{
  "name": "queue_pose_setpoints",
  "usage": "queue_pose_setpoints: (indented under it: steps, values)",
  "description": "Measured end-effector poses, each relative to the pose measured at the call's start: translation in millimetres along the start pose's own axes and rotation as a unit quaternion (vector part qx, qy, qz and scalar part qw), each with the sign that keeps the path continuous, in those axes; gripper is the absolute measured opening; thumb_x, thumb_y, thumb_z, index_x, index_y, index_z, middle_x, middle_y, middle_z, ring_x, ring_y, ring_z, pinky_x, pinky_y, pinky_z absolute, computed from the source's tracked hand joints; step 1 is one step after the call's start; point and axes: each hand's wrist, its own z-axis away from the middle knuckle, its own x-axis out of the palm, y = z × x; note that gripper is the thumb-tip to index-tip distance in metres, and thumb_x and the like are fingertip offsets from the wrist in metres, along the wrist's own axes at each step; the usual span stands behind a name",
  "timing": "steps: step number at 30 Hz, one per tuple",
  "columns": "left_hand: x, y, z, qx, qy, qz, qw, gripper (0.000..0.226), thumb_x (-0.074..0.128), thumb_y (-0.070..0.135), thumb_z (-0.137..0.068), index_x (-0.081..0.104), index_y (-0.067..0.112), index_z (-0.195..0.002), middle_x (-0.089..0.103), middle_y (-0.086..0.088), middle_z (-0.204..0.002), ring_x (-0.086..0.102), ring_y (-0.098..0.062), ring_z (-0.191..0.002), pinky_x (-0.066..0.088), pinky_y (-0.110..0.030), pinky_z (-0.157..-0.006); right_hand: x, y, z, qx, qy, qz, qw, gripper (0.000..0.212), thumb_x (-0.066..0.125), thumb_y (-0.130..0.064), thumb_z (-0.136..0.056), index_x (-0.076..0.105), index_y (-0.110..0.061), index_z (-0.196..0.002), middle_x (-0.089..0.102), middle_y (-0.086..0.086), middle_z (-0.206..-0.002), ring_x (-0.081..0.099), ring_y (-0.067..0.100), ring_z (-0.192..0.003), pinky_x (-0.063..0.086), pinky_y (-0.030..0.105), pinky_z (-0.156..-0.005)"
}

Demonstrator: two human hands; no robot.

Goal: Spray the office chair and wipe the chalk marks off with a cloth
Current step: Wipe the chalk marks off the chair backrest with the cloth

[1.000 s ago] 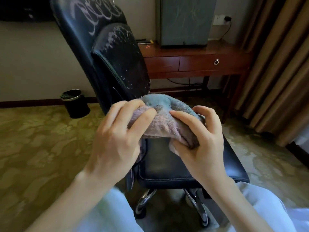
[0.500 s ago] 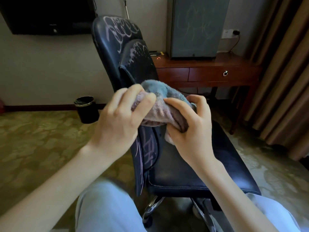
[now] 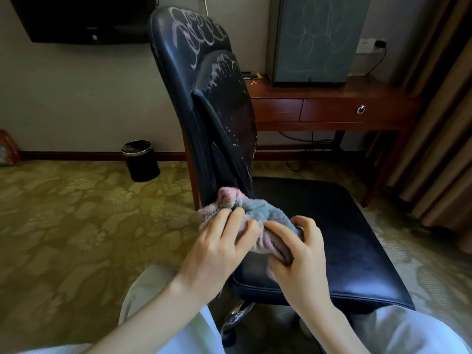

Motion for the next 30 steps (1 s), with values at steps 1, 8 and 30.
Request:
queue_pose_setpoints:
  steps: [1,8,30]
  values:
    - [5.7,1.5,6.0,0.002,-0.001,0.004,1.0,0.031,0.029,0.007,-0.101,0.055,0.012,-0.119,0.062,-0.016,-0.113,0.06,-0.031,-0.106,0.055,-0.038,-0.085,2.9,3.2,5.4,0.005,-0.012,0.005,1.0,0.059,0.086,-0.004,-0.062,0.066,-0.024,-0.113,0.048,0.005,-0.119,0.044,0.018,-0.108,0.032,0.012,-0.085]
    - [36.8,13.8,37.4,0.019,-0.024,0.023,0.999,0.032,0.031,0.006,-0.099,0.056,0.013,-0.118,0.063,-0.015,-0.113,0.058,-0.03,-0.106,0.055,-0.036,-0.082,22.1,21.6,37.3,0.05,-0.074,0.016,0.996,0.064,0.088,-0.004,-0.058,0.065,-0.029,-0.112,0.043,-0.004,-0.12,0.046,0.016,-0.107,0.03,0.007,-0.08]
    - [-100.9,-68.5,-107.7,-0.033,0.139,0.016,0.99,0.035,0.058,-0.01,-0.082,0.061,0.001,-0.114,0.059,-0.021,-0.116,0.055,-0.037,-0.104,0.044,-0.035,-0.088,-40.6,-90.1,-106.8,-0.057,0.117,-0.147,0.981,0.049,0.056,-0.015,-0.077,0.061,-0.018,-0.125,0.045,0.015,-0.117,0.048,0.03,-0.106,0.046,0.039,-0.091]
